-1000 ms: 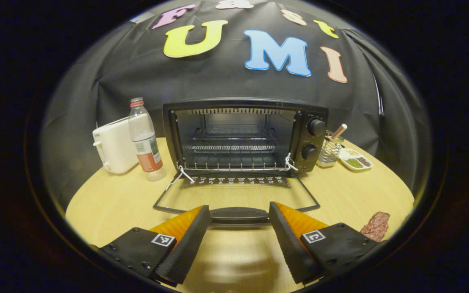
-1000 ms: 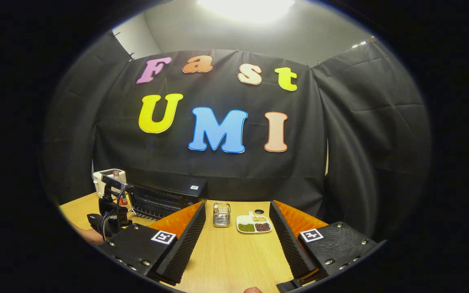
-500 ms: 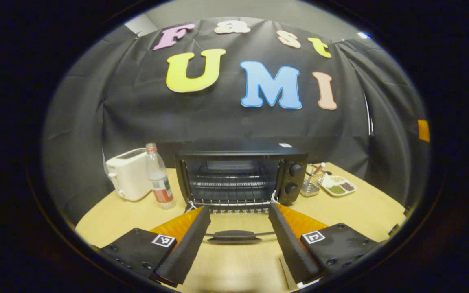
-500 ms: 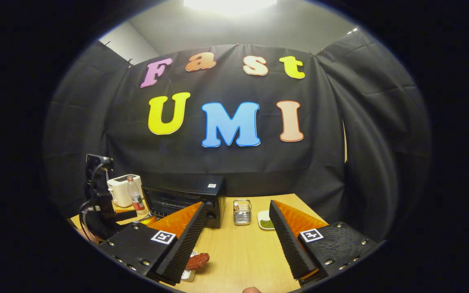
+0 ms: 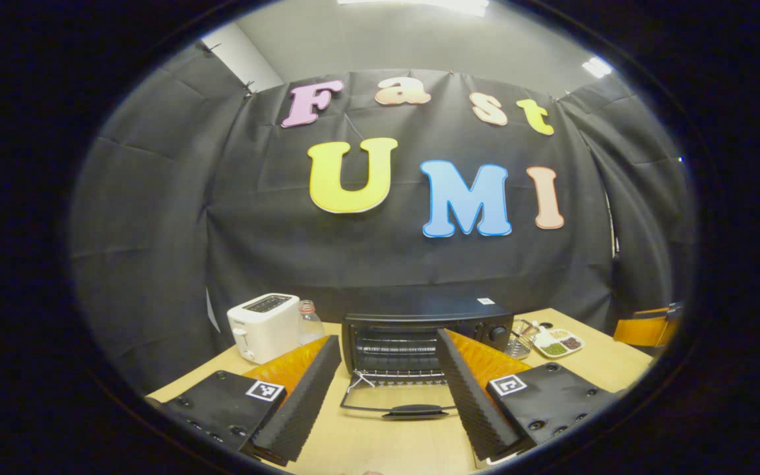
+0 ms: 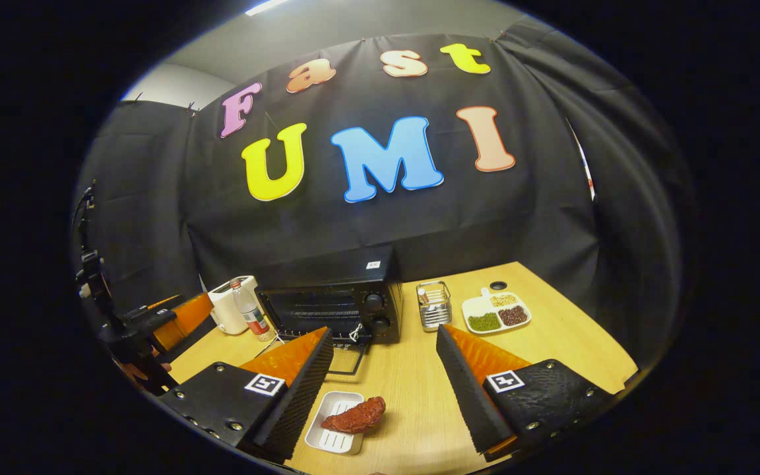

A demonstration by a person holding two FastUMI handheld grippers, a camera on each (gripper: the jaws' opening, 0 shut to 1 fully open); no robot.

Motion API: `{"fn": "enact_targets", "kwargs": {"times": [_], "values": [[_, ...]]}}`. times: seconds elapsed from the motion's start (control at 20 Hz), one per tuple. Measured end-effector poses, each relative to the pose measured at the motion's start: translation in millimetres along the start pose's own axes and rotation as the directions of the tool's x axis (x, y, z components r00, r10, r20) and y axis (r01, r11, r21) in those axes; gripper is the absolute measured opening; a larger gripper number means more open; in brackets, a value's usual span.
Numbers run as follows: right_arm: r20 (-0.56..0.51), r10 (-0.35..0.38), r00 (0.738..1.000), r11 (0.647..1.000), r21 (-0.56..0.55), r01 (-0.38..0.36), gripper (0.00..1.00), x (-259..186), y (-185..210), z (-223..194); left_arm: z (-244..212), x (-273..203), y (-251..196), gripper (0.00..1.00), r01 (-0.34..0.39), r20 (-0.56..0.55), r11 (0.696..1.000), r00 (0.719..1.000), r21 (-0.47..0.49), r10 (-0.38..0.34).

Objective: Open the electric oven with the left hand, put the food in, and close the electric oven.

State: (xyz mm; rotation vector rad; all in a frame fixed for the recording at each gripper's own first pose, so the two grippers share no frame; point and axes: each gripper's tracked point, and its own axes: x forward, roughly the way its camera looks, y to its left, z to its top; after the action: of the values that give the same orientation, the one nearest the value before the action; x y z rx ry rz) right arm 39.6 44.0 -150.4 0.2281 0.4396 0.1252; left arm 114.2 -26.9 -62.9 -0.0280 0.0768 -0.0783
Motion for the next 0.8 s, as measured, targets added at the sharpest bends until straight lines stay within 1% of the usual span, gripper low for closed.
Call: {"fn": "enact_targets", "kwargs": {"times": [0.05,0.1,0.2,0.25,0.45,0.5,0.6,0.65,0.7,0.75,0.8], "values": [[-0.021,0.005,1.0,1.0,0.017,-0.005,0.95,3.9,-0.5,-4.9,6.0,-6.2,5.3,0.97,-0.011,0.009,1.0,1.0,-0.003,0.011],[-0.042,0.01,0.999,0.999,0.037,-0.009,0.95,7.2,-1.0,-11.5,11.7,-12.3,8.9,1.0,-0.02,0.017,1.0,1.0,-0.005,0.02],[-0.086,0.023,0.996,0.996,0.084,-0.016,0.95,12.5,-2.2,-21.6,21.7,-20.4,14.4,1.0,-0.034,0.034,0.999,0.999,-0.001,0.034],[-0.115,0.033,0.993,0.993,0.112,-0.02,0.96,15.1,-2.8,-29.0,26.3,-24.4,17.6,0.97,-0.04,0.044,0.999,0.998,0.0,0.04],[-0.22,0.062,0.973,0.977,0.215,-0.013,0.95,27.6,-3.2,-57.8,37.8,-36.6,22.0,0.97,-0.055,0.062,0.998,0.997,-0.011,0.056],[-0.246,0.062,0.967,0.974,0.228,-0.005,0.96,29.0,-3.7,-65.7,39.0,-38.7,24.0,1.0,-0.059,0.065,0.998,0.996,-0.015,0.06],[-0.281,0.07,0.957,0.967,0.255,0.004,0.96,31.2,-1.9,-77.7,42.1,-46.6,29.0,1.0,-0.069,0.065,0.997,0.995,-0.016,0.07],[-0.297,0.076,0.952,0.964,0.264,0.006,0.98,34.5,-2.2,-83.1,45.6,-49.1,31.2,1.0,-0.074,0.07,0.997,0.995,-0.016,0.074],[-0.311,0.084,0.947,0.962,0.272,0.004,0.98,35.9,-1.5,-88.2,48.6,-50.2,32.3,1.0,-0.078,0.074,0.997,0.994,-0.015,0.079],[-0.329,0.091,0.94,0.961,0.277,0.004,0.98,38.7,-0.2,-94.9,51.6,-51.6,33.4,0.99,-0.08,0.079,0.997,0.994,-0.016,0.081],[-0.347,0.1,0.933,0.959,0.284,0.003,0.9,39.6,1.5,-101.5,52.6,-52.4,35.6,0.97,-0.086,0.084,0.996,0.993,-0.017,0.087]]}}
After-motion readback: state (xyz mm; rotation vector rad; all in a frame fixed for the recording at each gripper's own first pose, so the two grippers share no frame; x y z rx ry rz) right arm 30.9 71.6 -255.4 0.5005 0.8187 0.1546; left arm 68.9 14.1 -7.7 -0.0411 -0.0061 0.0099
